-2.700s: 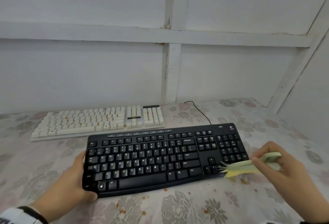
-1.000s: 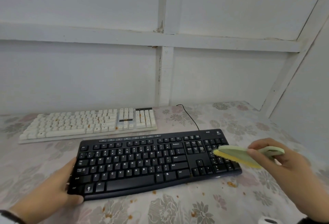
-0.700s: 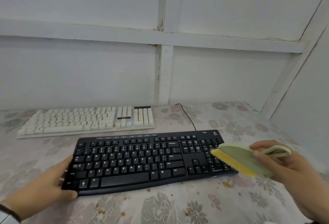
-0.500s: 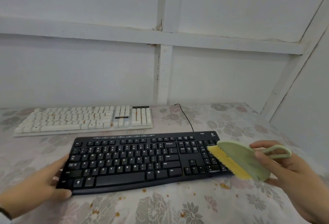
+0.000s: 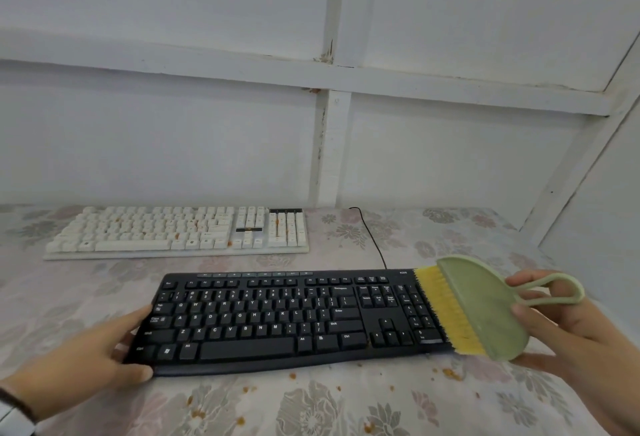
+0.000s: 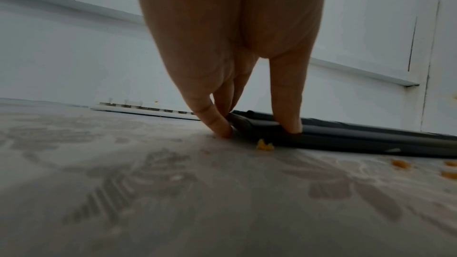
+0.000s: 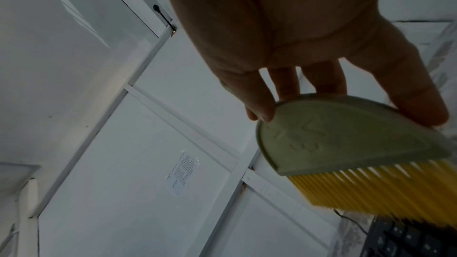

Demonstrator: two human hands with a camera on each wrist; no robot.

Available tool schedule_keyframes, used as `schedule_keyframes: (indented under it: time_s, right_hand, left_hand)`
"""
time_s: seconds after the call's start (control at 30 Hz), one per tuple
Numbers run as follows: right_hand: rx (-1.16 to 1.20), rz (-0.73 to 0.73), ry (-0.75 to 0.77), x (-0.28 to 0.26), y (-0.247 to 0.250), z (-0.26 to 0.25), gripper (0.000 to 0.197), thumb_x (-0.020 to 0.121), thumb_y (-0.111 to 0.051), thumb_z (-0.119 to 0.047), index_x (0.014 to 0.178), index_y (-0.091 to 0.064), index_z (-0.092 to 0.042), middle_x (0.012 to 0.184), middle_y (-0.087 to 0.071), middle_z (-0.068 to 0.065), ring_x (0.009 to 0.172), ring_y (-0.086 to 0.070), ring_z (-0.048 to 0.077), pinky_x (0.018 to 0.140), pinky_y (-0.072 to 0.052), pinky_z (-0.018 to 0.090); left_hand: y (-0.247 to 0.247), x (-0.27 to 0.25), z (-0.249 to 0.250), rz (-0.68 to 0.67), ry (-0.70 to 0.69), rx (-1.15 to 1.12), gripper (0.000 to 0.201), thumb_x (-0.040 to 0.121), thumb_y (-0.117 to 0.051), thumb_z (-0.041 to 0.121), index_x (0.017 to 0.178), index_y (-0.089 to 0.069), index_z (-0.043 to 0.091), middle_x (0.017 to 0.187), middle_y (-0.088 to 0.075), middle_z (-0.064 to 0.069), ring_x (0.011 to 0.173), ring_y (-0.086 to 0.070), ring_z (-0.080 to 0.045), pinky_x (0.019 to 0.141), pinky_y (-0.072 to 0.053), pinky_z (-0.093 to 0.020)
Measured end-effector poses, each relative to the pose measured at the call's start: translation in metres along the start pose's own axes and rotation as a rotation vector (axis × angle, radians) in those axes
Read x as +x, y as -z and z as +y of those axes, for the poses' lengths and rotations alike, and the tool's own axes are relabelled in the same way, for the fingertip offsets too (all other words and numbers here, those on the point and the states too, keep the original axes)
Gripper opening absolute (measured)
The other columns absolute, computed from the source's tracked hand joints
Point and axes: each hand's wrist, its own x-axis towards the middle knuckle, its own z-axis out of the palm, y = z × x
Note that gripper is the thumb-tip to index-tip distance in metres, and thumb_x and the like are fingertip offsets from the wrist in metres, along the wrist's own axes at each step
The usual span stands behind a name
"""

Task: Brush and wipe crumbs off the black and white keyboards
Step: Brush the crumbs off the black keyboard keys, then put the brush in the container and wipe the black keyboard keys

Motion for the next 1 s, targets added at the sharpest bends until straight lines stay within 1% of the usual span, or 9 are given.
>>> schedule_keyframes:
  time_s: [0.13, 0.23, 0.33, 0.37, 0.4, 0.53, 0.63, 0.73, 1.0]
  right_hand:
    - [0.053, -0.022, 0.007, -0.001, -0.023, -0.005, 0.050, 0.044, -0.078, -0.050, 0.085, -0.065, -0.026, 0.093, -0.066, 0.012, 0.070, -0.067, 0.014, 0.051, -0.057, 0.035]
    - [0.056, -0.051, 0.024, -0.002, -0.052, -0.010, 0.067, 0.035, -0.087, -0.058, 0.088, -0.064, -0.023, 0.082, -0.068, 0.011, 0.067, -0.067, 0.016, 0.051, -0.057, 0.034]
    - [0.016, -0.101, 0.039, -0.001, -0.088, -0.016, 0.077, 0.024, -0.083, -0.070, 0.085, -0.065, -0.026, 0.080, -0.070, 0.011, 0.067, -0.067, 0.022, 0.055, -0.058, 0.036]
    - [0.028, -0.139, 0.040, -0.001, -0.102, -0.019, 0.069, 0.033, -0.083, -0.067, 0.086, -0.065, -0.025, 0.082, -0.070, 0.012, 0.069, -0.069, 0.023, 0.056, -0.059, 0.036]
    - [0.037, -0.164, 0.039, 0.000, -0.118, -0.024, 0.061, 0.042, -0.081, -0.062, 0.087, -0.065, -0.024, 0.084, -0.071, 0.013, 0.071, -0.070, 0.025, 0.058, -0.059, 0.037]
    - [-0.005, -0.270, 0.071, 0.004, -0.184, -0.040, 0.063, 0.043, -0.076, -0.071, 0.088, -0.066, -0.029, 0.089, -0.074, 0.006, 0.078, -0.072, 0.022, 0.061, -0.059, 0.033]
    - [0.006, -0.321, 0.086, 0.010, -0.239, -0.052, 0.026, 0.080, -0.066, -0.036, 0.101, -0.064, -0.020, 0.088, -0.074, 0.007, 0.079, -0.071, 0.020, 0.065, -0.059, 0.034]
    - [0.021, -0.371, 0.068, 0.017, -0.296, -0.060, 0.015, 0.093, -0.051, -0.010, 0.105, -0.061, -0.009, 0.087, -0.073, 0.013, 0.075, -0.067, 0.021, 0.063, -0.055, 0.032]
    - [0.124, -0.552, -0.024, 0.025, -0.444, -0.071, 0.009, 0.094, -0.054, -0.006, 0.099, -0.061, -0.005, 0.082, -0.065, 0.010, 0.061, -0.059, 0.012, 0.047, -0.050, 0.022]
  left_hand:
    - [-0.001, -0.005, 0.012, -0.019, -0.024, 0.169, 0.094, 0.068, -0.078, 0.009, 0.088, -0.025, 0.083, 0.096, -0.063, 0.027, 0.085, -0.053, 0.008, 0.073, -0.047, -0.015]
    - [0.002, -0.015, 0.021, -0.081, -0.055, 0.359, 0.074, 0.084, -0.065, 0.030, 0.134, -0.015, 0.050, 0.126, -0.045, 0.014, 0.099, -0.048, 0.004, 0.072, -0.042, -0.005]
    - [0.017, -0.030, 0.028, -0.143, -0.044, 0.487, 0.127, 0.065, -0.062, 0.067, 0.126, 0.040, 0.021, 0.137, -0.022, 0.031, 0.114, -0.041, 0.003, 0.072, -0.037, -0.002]
    - [0.025, -0.040, 0.033, -0.176, -0.122, 0.488, 0.093, 0.041, -0.056, 0.087, 0.042, 0.034, 0.063, 0.128, -0.015, 0.041, 0.112, -0.042, 0.005, 0.074, -0.038, -0.002]
    - [0.034, -0.043, 0.027, -0.163, -0.132, 0.471, 0.105, 0.018, -0.039, 0.099, 0.108, 0.008, 0.073, 0.120, -0.010, 0.046, 0.110, -0.042, 0.007, 0.076, -0.040, -0.003]
    - [0.084, -0.056, -0.001, -0.069, -0.275, 0.386, 0.091, 0.016, -0.018, 0.103, 0.102, 0.005, 0.087, 0.116, -0.021, 0.063, 0.112, -0.038, 0.021, 0.082, -0.041, -0.002]
    - [0.121, -0.066, -0.022, 0.037, -0.338, 0.336, 0.085, 0.028, -0.027, 0.102, 0.102, 0.012, 0.085, 0.120, -0.004, 0.062, 0.111, -0.033, 0.027, 0.083, -0.039, 0.001]
    - [0.159, -0.075, -0.042, 0.098, -0.280, 0.362, 0.080, 0.039, -0.034, 0.099, 0.113, -0.008, 0.082, 0.123, -0.023, 0.056, 0.107, -0.041, 0.026, 0.083, -0.039, 0.000]
    - [0.256, -0.077, -0.136, 0.157, -0.134, 0.542, 0.105, 0.040, -0.059, 0.088, 0.132, -0.011, 0.067, 0.134, -0.028, 0.044, 0.124, -0.038, -0.001, 0.101, -0.036, -0.034]
